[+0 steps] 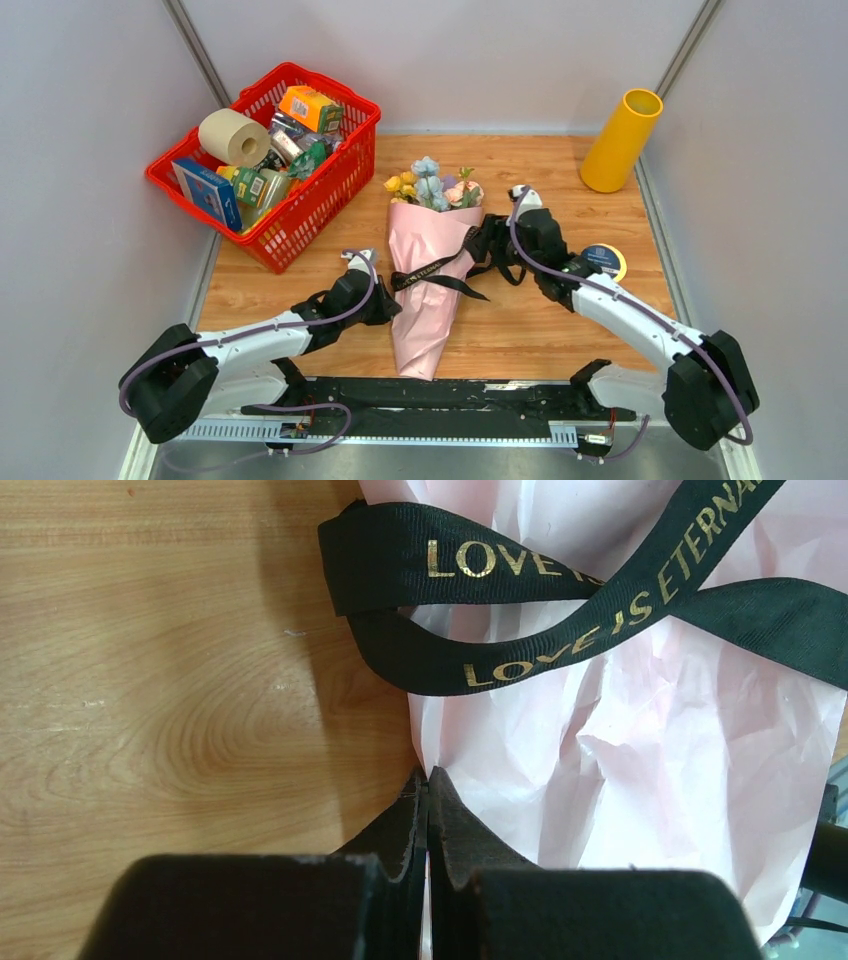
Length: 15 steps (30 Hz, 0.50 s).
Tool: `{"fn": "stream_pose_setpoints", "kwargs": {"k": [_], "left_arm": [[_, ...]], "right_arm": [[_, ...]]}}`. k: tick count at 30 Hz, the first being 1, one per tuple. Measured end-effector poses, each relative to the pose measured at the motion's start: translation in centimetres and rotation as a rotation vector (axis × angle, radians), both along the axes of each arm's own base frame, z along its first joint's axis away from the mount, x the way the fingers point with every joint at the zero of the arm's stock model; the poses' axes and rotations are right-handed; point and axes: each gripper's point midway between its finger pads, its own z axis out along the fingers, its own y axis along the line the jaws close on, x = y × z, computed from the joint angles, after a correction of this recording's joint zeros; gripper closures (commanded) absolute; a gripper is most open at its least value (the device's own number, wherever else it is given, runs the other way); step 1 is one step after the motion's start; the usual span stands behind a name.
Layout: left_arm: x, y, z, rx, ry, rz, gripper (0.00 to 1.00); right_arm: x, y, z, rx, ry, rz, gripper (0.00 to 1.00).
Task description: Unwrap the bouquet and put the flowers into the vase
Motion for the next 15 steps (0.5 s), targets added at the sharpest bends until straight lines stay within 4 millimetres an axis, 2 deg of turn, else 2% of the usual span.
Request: {"fn": "stream_pose_setpoints", "kwargs": {"k": [2, 4, 5, 6, 7, 9, 12, 15], "left_arm": [[0.0, 0.0, 0.0, 0.0, 0.0, 0.0, 0.98], [0.0, 0.0, 0.0, 0.001, 0.0, -0.001, 0.82], [0.0, 0.1, -0.1, 0.007, 0.0, -0.004, 0.69], [-0.1, 0.2, -0.1, 0.015, 0.0, -0.005, 0.63], [-0.1, 0.3, -0.1, 0.026, 0.0, -0.007, 0.51], [-0.1, 0.4, 0.3, 0.045, -0.007, -0.019, 0.39], [0.4, 0.2, 2.5, 0.065, -0.056, -0.061, 0.31], [1.6, -0.6, 6.3, 0.091, -0.151, -0.118, 0.27]], "right_arm": [[-0.3, 1.6, -0.1, -0.014, 0.005, 0.029, 0.32], [-0.4, 2.9, -0.4, -0.03, 0.015, 0.052, 0.32], [-0.4, 3.2, -0.5, -0.034, 0.019, 0.057, 0.32], [-0.3, 3.3, -0.7, -0.04, 0.023, 0.057, 0.32], [-0.3, 3.3, -0.9, -0.046, 0.027, 0.054, 0.32], [-0.3, 3.1, -0.9, -0.053, 0.027, 0.046, 0.33], [-0.4, 2.9, -0.4, -0.052, 0.014, 0.038, 0.33], [-0.7, 2.6, 1.1, -0.03, -0.026, 0.04, 0.33]]}}
